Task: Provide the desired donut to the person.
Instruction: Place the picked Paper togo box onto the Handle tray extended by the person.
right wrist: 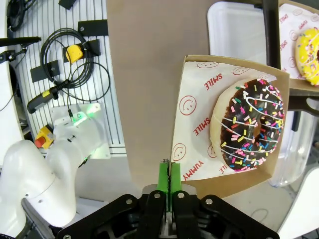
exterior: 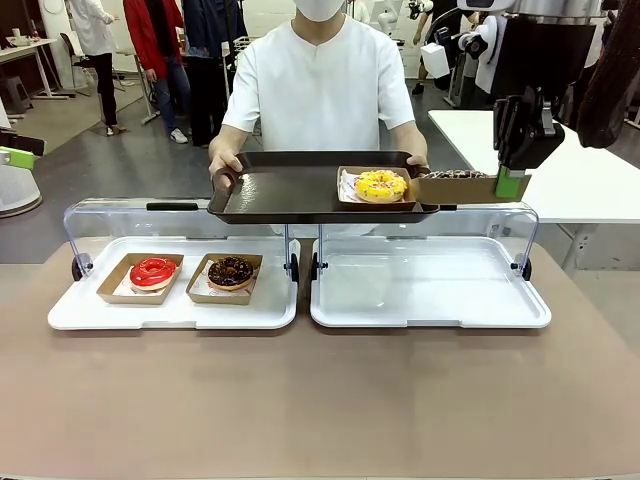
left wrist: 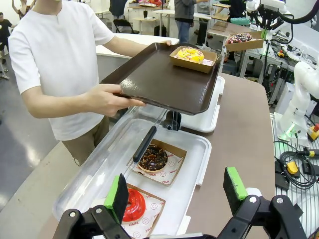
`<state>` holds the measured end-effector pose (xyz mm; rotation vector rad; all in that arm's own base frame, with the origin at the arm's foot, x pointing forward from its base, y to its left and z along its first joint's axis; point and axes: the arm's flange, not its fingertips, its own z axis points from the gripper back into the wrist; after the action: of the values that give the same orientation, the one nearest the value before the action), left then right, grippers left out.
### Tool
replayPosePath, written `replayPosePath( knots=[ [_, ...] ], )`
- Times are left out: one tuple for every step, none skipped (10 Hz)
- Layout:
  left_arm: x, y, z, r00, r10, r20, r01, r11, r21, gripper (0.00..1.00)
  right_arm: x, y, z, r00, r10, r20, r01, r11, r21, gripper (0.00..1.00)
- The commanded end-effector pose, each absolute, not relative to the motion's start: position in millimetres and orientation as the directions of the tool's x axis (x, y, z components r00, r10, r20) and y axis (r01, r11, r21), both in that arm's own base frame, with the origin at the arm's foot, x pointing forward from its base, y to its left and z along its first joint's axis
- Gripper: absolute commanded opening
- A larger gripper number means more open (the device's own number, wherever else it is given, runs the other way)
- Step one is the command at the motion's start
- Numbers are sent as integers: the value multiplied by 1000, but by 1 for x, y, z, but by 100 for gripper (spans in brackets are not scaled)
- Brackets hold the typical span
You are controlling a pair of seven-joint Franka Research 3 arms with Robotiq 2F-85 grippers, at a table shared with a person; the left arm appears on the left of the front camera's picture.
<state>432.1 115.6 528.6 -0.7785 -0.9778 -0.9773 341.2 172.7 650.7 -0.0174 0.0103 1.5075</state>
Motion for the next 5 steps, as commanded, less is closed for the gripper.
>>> replayPosePath(
  knots=[
    [431, 116, 530, 224, -300, 927, 923, 370, -103, 100, 336, 171, 646, 74, 997, -23, -997, 74, -6, 0],
    [431, 116, 530, 224, -300, 927, 923, 370, -103, 100, 341, 173, 651, 63, 998, -18, -998, 63, -5, 2],
    [431, 116, 530, 224, -300, 927, 923, 370, -103, 100, 327, 192, 676, 20, 999, -39, -999, 18, -49, 2],
    [431, 116, 530, 224, -300, 927, 923, 370, -103, 100, 328, 207, 706, 59, 998, -36, -995, 56, -83, 2],
    [431, 116, 530, 224, -300, 927, 923, 370, -103, 100, 334, 226, 735, 60, 997, -49, -994, 54, -100, 2]
  ],
)
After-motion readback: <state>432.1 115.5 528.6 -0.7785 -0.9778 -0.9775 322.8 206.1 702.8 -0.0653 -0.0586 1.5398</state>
